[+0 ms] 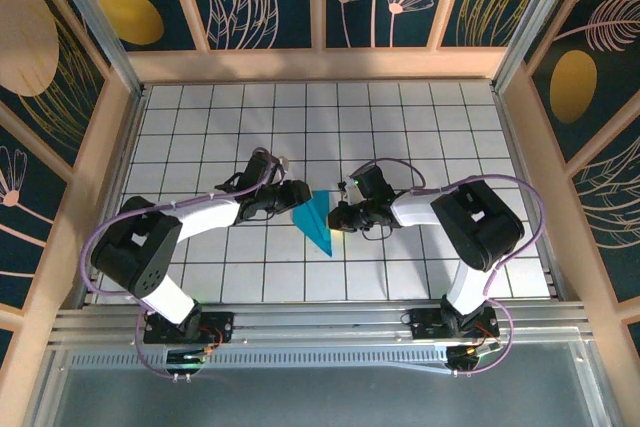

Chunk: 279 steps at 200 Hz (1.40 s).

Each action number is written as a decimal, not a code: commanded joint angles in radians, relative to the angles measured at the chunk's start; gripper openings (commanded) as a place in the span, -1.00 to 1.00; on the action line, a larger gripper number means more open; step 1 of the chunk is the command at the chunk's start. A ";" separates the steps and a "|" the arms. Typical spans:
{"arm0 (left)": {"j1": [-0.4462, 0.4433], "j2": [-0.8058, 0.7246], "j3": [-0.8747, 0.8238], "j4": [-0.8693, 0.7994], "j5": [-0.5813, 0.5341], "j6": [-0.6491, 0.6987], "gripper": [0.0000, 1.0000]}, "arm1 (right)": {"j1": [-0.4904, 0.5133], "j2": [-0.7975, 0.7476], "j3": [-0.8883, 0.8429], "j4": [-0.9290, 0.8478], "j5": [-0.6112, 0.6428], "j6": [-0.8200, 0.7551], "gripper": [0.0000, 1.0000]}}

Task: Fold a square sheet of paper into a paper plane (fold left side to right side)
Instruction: Fourth fold the wing at the center of the table.

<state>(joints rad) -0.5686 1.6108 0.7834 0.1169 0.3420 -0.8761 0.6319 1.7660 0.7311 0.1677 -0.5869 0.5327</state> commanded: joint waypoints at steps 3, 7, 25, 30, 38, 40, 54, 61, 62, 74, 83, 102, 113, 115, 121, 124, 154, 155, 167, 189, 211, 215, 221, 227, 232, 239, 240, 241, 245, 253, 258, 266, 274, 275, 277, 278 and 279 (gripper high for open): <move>0.000 0.040 0.011 0.050 0.098 0.003 -0.46 | 0.029 0.067 -0.010 -0.082 0.079 -0.011 -1.00; -0.001 0.051 0.012 0.065 0.117 0.001 -0.51 | 0.029 0.067 -0.011 -0.083 0.079 -0.011 -1.00; -0.006 0.095 0.013 0.103 0.163 0.003 -0.68 | 0.031 0.069 -0.011 -0.086 0.081 -0.011 -1.00; -0.006 0.097 0.015 0.108 0.173 0.003 -0.71 | 0.031 0.069 -0.010 -0.088 0.082 -0.011 -1.00; -0.008 0.134 0.016 0.123 0.189 0.002 -0.73 | 0.032 0.069 -0.010 -0.089 0.084 -0.010 -1.00; -0.008 0.138 0.015 0.127 0.191 0.001 -0.74 | 0.032 0.069 -0.009 -0.089 0.084 -0.011 -1.00; -0.009 0.164 0.014 0.157 0.219 -0.002 -0.77 | 0.032 0.071 -0.006 -0.096 0.088 -0.013 -1.00; -0.009 0.175 0.013 0.172 0.233 -0.005 -0.78 | 0.034 0.072 -0.003 -0.101 0.090 -0.015 -1.00; -0.010 0.177 0.014 0.173 0.235 -0.005 -0.78 | 0.034 0.072 -0.003 -0.101 0.091 -0.016 -1.00; -0.013 0.191 0.014 0.189 0.252 -0.007 -0.80 | 0.034 0.072 0.002 -0.109 0.094 -0.018 -1.00; -0.014 0.196 0.016 0.197 0.257 -0.006 -0.80 | 0.035 0.073 0.004 -0.112 0.096 -0.020 -1.00; -0.014 0.208 0.016 0.196 0.250 -0.002 -0.80 | 0.037 0.075 0.007 -0.118 0.099 -0.022 -1.00; -0.014 0.216 0.020 0.172 0.228 0.002 -0.80 | 0.037 0.076 0.008 -0.120 0.101 -0.022 -1.00; -0.014 0.219 0.021 0.166 0.222 0.004 -0.80 | 0.036 0.076 0.008 -0.120 0.101 -0.022 -1.00; -0.014 0.225 0.024 0.148 0.211 0.010 -0.80 | 0.037 0.077 0.008 -0.122 0.102 -0.022 -1.00; -0.014 0.227 0.025 0.140 0.204 0.013 -0.80 | 0.036 0.077 0.008 -0.123 0.102 -0.023 -1.00; -0.014 0.247 0.021 0.091 0.156 0.029 -0.80 | 0.038 0.077 0.011 -0.143 0.111 -0.030 -1.00; -0.014 0.246 0.020 0.090 0.156 0.031 -0.80 | 0.038 0.078 0.011 -0.143 0.112 -0.030 -1.00; -0.014 0.248 0.017 0.073 0.136 0.038 -0.81 | 0.038 0.077 0.012 -0.148 0.114 -0.033 -1.00; -0.014 0.251 0.009 0.055 0.112 0.046 -0.81 | 0.038 0.077 0.014 -0.155 0.118 -0.037 -1.00; -0.014 0.254 0.002 0.043 0.095 0.051 -0.81 | 0.037 0.071 0.019 -0.153 0.107 -0.037 -1.00; -0.014 0.256 0.001 0.040 0.094 0.052 -0.82 | 0.036 0.068 0.020 -0.151 0.103 -0.036 -1.00; -0.014 0.257 -0.002 0.038 0.091 0.052 -0.82 | 0.035 0.063 0.024 -0.149 0.096 -0.032 -1.00; -0.014 0.259 -0.003 0.037 0.089 0.054 -0.82 | 0.033 0.056 0.029 -0.143 0.088 -0.029 -1.00; -0.014 0.260 -0.005 0.037 0.089 0.053 -0.82 | 0.031 0.049 0.033 -0.140 0.081 -0.024 -0.97; -0.014 0.262 -0.007 0.036 0.088 0.052 -0.82 | 0.029 0.038 0.041 -0.133 0.071 -0.018 -0.92; -0.014 0.263 -0.007 0.035 0.088 0.052 -0.82 | 0.028 0.036 0.041 -0.132 0.070 -0.017 -0.92; -0.014 0.263 -0.008 0.035 0.087 0.052 -0.82 | 0.028 0.034 0.042 -0.131 0.068 -0.016 -0.91; -0.014 0.264 -0.009 0.034 0.085 0.052 -0.82 | 0.026 0.026 0.047 -0.128 0.062 -0.013 -0.88; -0.014 0.265 -0.010 0.029 0.082 0.053 -0.83 | 0.022 0.009 0.055 -0.120 0.050 -0.006 -0.81; -0.014 0.266 -0.010 0.026 0.077 0.054 -0.83 | 0.021 -0.003 0.061 -0.115 0.042 -0.003 -0.76; -0.014 0.265 -0.011 0.022 0.073 0.055 -0.83 | 0.015 -0.022 0.069 -0.111 0.030 0.002 -0.69; -0.014 0.265 -0.012 0.018 0.069 0.055 -0.83 | 0.010 -0.041 0.076 -0.106 0.019 0.007 -0.62; -0.014 0.265 -0.012 0.017 0.068 0.055 -0.82 | 0.010 -0.044 0.077 -0.105 0.018 0.007 -0.61; -0.014 0.265 -0.012 0.016 0.068 0.056 -0.83 | 0.008 -0.048 0.078 -0.104 0.015 0.008 -0.59; -0.014 0.265 -0.012 0.015 0.067 0.056 -0.83 | 0.007 -0.051 0.079 -0.103 0.014 0.009 -0.58; -0.014 0.264 -0.012 0.015 0.066 0.056 -0.83 | 0.007 -0.053 0.080 -0.104 0.014 0.009 -0.57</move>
<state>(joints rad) -0.5812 1.8393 0.7933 0.2424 0.5117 -0.8528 0.6434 1.7679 0.7830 0.0948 -0.5758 0.5377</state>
